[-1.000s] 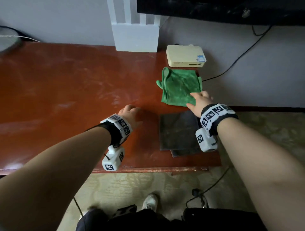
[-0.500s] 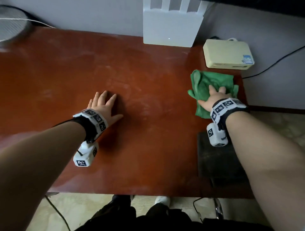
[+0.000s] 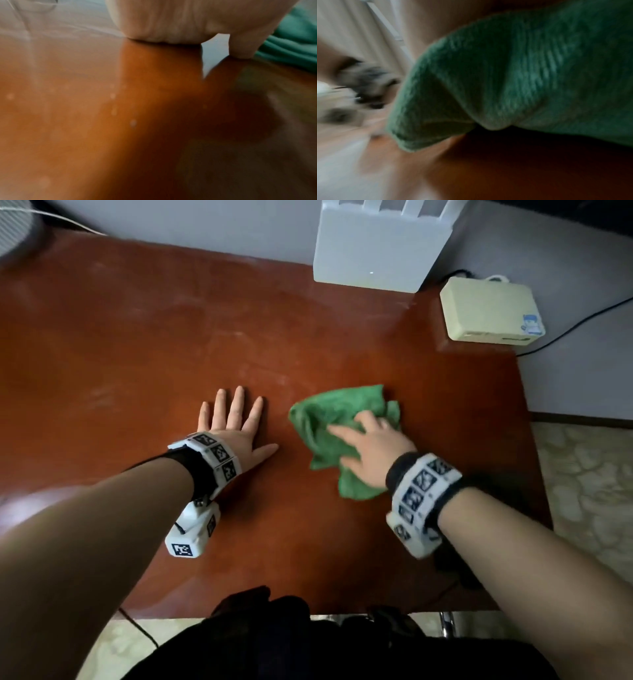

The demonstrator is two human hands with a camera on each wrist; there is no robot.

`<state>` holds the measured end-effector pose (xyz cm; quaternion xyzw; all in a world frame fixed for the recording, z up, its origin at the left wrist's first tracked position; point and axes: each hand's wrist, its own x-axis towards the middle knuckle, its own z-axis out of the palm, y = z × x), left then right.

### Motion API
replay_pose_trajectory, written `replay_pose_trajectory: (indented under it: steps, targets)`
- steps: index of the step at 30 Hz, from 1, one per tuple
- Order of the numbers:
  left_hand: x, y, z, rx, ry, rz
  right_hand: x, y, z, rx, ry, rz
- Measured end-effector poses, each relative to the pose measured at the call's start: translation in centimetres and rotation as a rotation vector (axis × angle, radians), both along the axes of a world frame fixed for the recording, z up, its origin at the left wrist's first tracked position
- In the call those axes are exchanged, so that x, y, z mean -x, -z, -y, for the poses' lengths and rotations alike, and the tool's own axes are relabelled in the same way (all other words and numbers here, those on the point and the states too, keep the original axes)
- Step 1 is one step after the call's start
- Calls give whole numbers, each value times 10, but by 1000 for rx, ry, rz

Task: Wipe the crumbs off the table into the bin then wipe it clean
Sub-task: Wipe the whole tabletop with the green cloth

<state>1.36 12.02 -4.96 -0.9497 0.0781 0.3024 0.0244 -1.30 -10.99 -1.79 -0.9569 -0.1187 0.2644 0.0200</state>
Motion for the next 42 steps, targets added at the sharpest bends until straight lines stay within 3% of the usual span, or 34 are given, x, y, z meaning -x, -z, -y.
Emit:
replay_pose_trajectory:
  steps: [2,4,6,10,12,16,18,20,24,28,30,34,38,42]
  targets:
    - [-2,1,-2,16,5,-12,34,-3,-12,-60,-194,-101]
    - [-2,1,-4,28,6,-33,30,-2,-9,-92,-175,-143]
    - [-3,0,-4,31,9,-35,-2,4,-1,-94,-48,-73]
    - [-3,-1,-4,26,-4,-57,-77,12,12,-92,409,47]
    - [-3,-2,-3,27,-5,-51,-91,12,10,-76,502,45]
    - [0,-1,-4,35,4,-21,-31,8,-9,2,237,109]
    - [0,-1,-4,42,5,-11,16,7,-13,-10,31,35]
    - [0,-1,-4,49,3,-11,35,3,-13,-25,-44,-52]
    - [-1,-3,-3,51,4,-28,-22,4,-2,-47,97,-37]
    - [-2,-5,-3,38,1,-56,-92,14,2,-50,446,61]
    - [-2,-5,-4,37,-3,-60,-103,17,-3,-21,502,74]
    - [-2,-3,-4,42,14,-54,-49,10,-18,39,275,99]
    - [-3,-2,-5,63,25,-43,17,4,-29,18,8,-54]
    - [-6,-2,-7,58,57,-53,-24,3,-29,34,73,-31]
